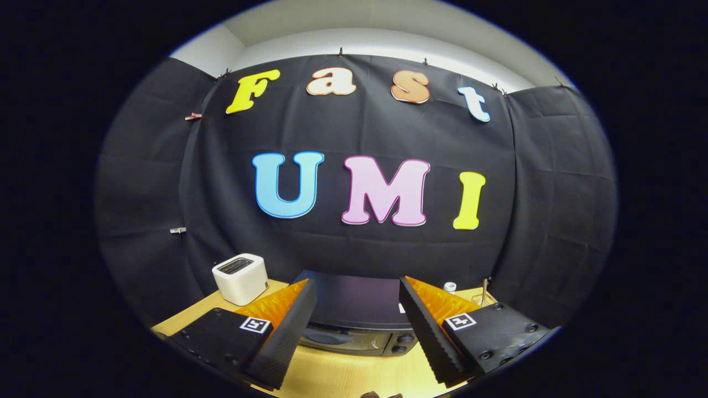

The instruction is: Open the toaster oven, put the food inside, and close the toaster oven door.

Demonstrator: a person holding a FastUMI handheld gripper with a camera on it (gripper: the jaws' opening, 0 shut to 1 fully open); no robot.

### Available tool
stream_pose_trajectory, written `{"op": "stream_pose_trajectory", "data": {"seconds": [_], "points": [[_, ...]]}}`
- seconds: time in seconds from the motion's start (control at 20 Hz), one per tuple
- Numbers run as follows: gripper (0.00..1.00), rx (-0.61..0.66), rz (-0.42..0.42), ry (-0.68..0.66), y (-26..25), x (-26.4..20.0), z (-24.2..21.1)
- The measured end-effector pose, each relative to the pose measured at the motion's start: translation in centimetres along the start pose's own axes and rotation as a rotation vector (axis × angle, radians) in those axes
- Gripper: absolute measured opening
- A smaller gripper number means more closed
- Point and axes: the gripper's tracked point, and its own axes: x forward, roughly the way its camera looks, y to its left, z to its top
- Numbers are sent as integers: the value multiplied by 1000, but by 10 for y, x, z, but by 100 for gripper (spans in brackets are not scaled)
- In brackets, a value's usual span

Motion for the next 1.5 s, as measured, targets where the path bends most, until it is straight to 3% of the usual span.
{"op": "stream_pose_trajectory", "data": {"seconds": [0.5,0.95,1.5], "points": [[98,-17,-29,-116,-54,-23,41],[97,-4,-51,-101,-89,-28,32],[98,3,-52,-90,-99,-33,23]]}}
